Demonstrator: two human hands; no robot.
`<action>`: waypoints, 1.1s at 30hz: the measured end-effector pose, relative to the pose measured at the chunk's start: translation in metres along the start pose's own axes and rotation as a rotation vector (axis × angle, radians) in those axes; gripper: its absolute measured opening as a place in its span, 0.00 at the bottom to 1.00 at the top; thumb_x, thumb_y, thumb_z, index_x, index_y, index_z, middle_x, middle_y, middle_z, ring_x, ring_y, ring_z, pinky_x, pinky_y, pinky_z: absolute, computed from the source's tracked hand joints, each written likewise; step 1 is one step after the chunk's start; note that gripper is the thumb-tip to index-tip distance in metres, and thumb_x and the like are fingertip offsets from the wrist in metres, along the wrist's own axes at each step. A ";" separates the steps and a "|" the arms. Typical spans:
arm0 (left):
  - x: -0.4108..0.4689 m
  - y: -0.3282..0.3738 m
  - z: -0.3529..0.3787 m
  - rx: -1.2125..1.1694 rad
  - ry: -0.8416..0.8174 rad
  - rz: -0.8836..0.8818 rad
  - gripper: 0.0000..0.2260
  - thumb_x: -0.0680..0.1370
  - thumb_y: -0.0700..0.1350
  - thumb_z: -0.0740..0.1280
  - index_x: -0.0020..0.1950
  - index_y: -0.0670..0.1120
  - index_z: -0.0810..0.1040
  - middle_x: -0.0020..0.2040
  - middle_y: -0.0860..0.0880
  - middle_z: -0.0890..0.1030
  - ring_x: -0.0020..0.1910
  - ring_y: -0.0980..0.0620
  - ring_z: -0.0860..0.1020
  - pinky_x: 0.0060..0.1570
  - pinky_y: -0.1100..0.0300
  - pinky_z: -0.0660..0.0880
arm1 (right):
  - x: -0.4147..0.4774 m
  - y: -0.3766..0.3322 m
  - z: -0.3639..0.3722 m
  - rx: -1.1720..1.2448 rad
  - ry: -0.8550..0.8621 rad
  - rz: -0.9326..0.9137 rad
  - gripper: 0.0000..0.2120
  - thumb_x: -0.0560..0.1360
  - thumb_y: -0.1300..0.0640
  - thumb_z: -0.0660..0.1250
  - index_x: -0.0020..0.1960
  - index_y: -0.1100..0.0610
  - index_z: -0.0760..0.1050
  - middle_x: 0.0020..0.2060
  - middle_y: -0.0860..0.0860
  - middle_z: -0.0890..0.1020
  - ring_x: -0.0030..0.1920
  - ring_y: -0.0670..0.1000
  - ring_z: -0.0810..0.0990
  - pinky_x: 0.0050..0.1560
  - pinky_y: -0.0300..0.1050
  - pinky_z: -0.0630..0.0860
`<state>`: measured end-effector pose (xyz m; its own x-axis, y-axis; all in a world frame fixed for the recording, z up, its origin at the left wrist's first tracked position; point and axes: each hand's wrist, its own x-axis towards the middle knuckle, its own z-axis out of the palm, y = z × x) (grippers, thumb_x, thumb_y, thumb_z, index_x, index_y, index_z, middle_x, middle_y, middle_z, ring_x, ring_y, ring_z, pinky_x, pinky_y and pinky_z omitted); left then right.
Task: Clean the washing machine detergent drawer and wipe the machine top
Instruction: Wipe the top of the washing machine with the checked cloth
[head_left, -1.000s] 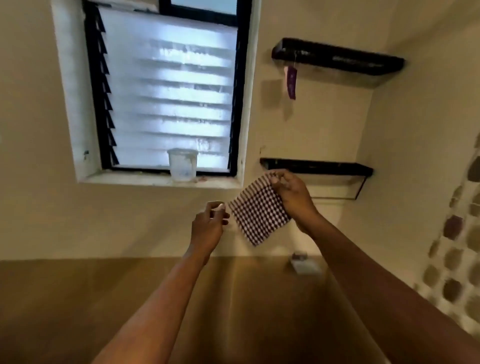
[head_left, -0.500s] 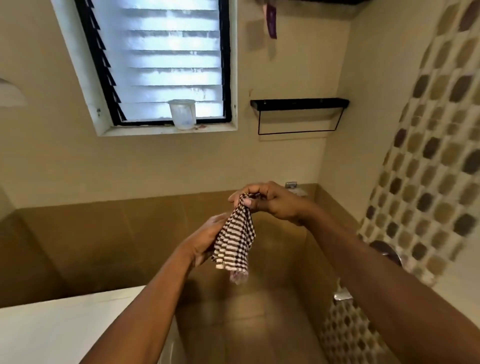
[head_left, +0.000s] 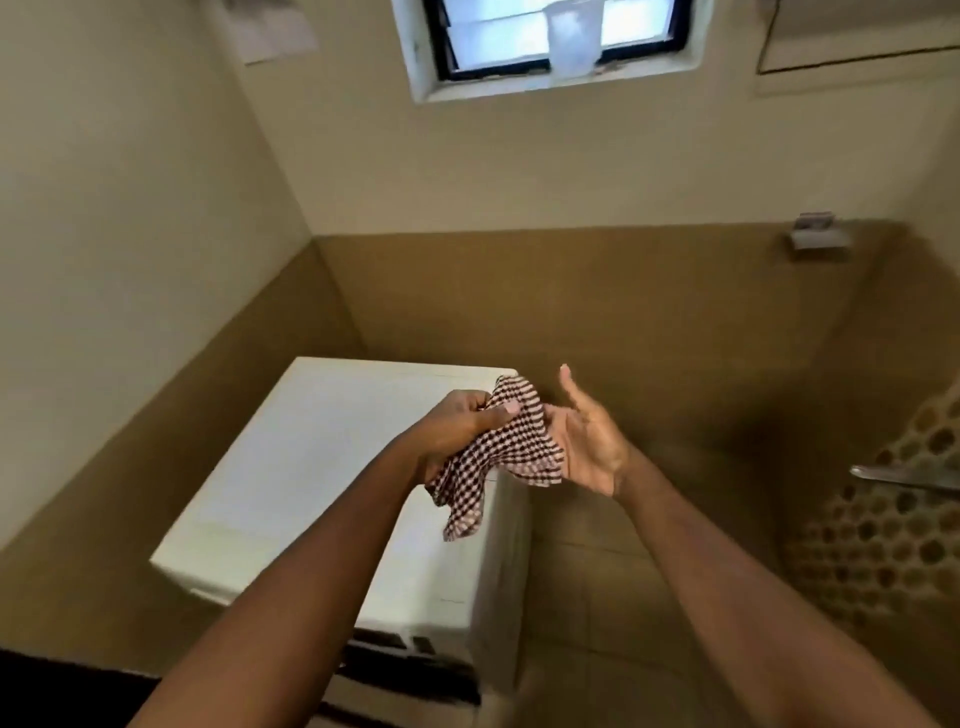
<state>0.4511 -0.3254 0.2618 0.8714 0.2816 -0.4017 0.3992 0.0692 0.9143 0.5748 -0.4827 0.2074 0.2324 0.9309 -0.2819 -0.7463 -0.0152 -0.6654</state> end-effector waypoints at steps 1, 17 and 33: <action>-0.013 -0.007 -0.016 -0.044 0.011 -0.005 0.18 0.80 0.48 0.70 0.64 0.37 0.78 0.56 0.37 0.85 0.55 0.40 0.84 0.54 0.49 0.81 | 0.007 0.012 0.012 -0.100 -0.001 0.032 0.37 0.79 0.35 0.64 0.73 0.65 0.71 0.65 0.66 0.78 0.58 0.60 0.82 0.58 0.57 0.81; -0.113 -0.189 -0.224 -0.150 0.086 -0.144 0.10 0.80 0.39 0.70 0.61 0.40 0.80 0.56 0.41 0.85 0.55 0.43 0.84 0.54 0.47 0.82 | 0.108 0.231 0.165 -0.193 0.267 0.075 0.24 0.78 0.55 0.71 0.70 0.64 0.74 0.64 0.62 0.81 0.67 0.63 0.79 0.72 0.60 0.71; -0.060 -0.211 -0.302 0.421 0.060 -0.007 0.03 0.79 0.45 0.71 0.48 0.47 0.82 0.40 0.50 0.86 0.39 0.51 0.85 0.39 0.57 0.82 | 0.165 0.230 0.171 -0.465 1.011 -0.269 0.14 0.78 0.50 0.71 0.42 0.61 0.80 0.39 0.56 0.86 0.43 0.59 0.86 0.43 0.56 0.81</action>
<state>0.2282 -0.0677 0.1091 0.8551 0.3387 -0.3926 0.4974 -0.3221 0.8055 0.3346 -0.2700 0.1258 0.9018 0.2084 -0.3786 -0.3425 -0.1894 -0.9202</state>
